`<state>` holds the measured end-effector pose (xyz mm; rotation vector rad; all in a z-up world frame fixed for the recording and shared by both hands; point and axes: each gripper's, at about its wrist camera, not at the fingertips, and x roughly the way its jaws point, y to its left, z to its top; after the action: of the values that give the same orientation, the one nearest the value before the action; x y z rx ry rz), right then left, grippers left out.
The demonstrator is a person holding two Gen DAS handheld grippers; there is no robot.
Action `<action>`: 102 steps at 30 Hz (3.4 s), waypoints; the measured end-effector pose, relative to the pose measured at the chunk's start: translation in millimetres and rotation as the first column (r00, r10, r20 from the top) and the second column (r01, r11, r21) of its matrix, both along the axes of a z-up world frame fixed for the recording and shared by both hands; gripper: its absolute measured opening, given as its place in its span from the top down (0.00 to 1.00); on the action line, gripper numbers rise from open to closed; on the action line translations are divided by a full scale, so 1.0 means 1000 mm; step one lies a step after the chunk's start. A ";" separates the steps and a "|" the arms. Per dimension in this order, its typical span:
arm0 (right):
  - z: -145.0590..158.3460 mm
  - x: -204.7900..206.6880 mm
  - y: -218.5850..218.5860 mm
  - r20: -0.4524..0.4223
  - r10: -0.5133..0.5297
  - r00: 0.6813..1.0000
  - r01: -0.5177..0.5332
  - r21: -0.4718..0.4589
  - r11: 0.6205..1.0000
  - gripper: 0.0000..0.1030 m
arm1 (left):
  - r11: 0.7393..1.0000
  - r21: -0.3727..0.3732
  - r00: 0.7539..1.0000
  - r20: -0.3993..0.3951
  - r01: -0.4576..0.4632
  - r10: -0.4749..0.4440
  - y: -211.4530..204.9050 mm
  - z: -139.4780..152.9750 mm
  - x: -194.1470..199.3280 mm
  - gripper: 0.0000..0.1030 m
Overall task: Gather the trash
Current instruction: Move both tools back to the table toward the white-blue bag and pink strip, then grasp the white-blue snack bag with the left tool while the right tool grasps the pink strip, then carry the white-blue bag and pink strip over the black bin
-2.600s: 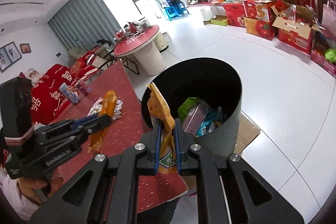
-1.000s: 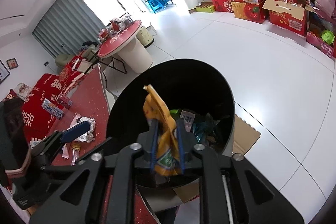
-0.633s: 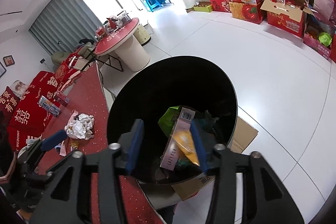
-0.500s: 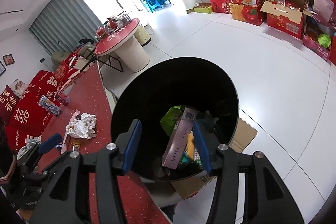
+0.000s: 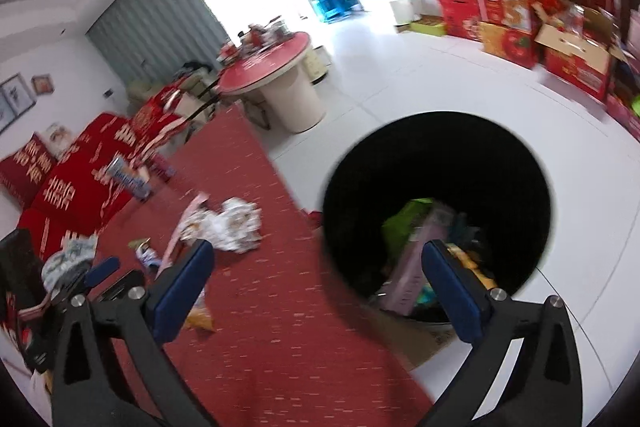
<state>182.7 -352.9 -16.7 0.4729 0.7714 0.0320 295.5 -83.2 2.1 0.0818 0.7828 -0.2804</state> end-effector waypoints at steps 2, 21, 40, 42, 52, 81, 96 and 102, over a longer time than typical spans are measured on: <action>0.003 0.008 0.019 -0.006 0.041 0.999 -0.041 -0.013 0.999 0.00 | 0.998 -0.023 0.997 -0.035 -0.063 0.062 0.023 -0.008 0.011 0.00; -0.023 0.086 0.163 -0.097 0.263 0.960 -0.259 0.054 0.964 0.37 | 0.932 -0.123 0.924 -0.230 -0.340 0.306 0.127 -0.082 0.110 0.00; -0.064 0.143 0.210 -0.189 0.261 0.947 -0.252 0.070 0.965 0.52 | 0.941 -0.092 0.932 -0.200 -0.326 0.303 0.135 -0.090 0.117 0.00; -0.066 0.144 0.215 -0.193 0.266 0.944 -0.261 0.050 0.964 0.53 | 0.937 -0.101 0.931 -0.190 -0.333 0.311 0.139 -0.089 0.113 0.00; -0.068 0.136 0.240 -0.217 0.302 0.928 -0.335 -0.134 0.933 0.90 | 0.947 -0.092 0.949 -0.097 -0.309 0.300 0.148 -0.068 0.081 0.00; 0.017 0.004 0.184 0.039 0.345 0.938 -0.342 -0.056 0.938 0.96 | 0.972 -0.209 0.992 0.049 -0.104 0.116 0.112 0.000 -0.074 0.00; 0.026 -0.049 0.087 0.093 0.193 0.977 -0.192 -0.028 0.981 0.96 | 0.975 -0.193 0.993 0.066 0.112 -0.101 0.003 0.025 -0.097 0.00; 0.020 -0.060 0.040 0.089 0.101 0.991 -0.101 -0.001 0.995 0.96 | 0.961 -0.172 0.976 0.068 0.216 -0.207 -0.055 0.033 -0.092 0.00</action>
<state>122.9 -312.7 3.7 0.4323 0.7070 0.1474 203.5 -137.8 34.9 0.0028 0.6970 -0.5491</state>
